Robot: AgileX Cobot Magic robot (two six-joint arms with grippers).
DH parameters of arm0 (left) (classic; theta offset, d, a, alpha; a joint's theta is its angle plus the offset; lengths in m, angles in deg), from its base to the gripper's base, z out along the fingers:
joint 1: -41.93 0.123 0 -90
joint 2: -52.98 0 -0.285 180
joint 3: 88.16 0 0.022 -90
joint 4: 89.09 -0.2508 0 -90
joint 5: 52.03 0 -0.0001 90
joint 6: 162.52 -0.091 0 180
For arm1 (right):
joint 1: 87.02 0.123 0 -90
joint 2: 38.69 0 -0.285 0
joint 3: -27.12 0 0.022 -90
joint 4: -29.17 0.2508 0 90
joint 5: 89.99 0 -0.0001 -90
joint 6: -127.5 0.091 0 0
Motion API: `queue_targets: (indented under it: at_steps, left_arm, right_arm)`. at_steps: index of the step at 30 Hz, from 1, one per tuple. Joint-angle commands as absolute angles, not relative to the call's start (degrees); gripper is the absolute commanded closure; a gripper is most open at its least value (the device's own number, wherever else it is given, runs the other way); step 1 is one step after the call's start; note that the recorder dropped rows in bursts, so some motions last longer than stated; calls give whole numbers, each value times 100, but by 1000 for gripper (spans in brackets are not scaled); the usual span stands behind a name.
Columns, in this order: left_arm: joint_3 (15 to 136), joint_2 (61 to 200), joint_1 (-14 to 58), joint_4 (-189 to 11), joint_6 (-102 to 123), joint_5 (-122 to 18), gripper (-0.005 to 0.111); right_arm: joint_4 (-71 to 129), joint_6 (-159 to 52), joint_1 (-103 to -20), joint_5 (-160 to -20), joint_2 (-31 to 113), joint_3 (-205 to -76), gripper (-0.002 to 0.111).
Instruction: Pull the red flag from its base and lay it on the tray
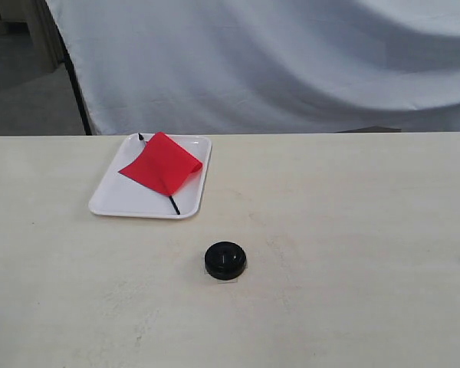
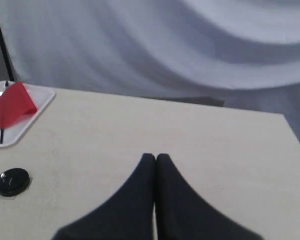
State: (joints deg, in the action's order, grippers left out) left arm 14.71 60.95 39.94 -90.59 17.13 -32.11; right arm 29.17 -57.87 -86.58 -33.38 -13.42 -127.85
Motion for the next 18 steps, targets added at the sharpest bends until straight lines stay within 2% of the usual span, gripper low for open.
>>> queue_targets:
  at_steps: [1,5,12,18]
  left_arm:
    - [1462,6076,4006,-9074,1748,-3237,107]
    - [1462,6076,4006,-9074,1748,-3237,107]
    - [1462,6076,4006,-9074,1748,-3237,107]
    - [1462,6076,4006,-9074,1748,-3237,107]
  right_arm:
    - [2867,-5838,-8688,-3166,-2411,-12758,109]
    - [2867,-5838,-8688,-3096,-3090,-12758,109]
    - [2851,-5838,-8676,-2300,-3090,-12846,109]
    - [2851,-5838,-8676,-2704,-3090,-12370,109]
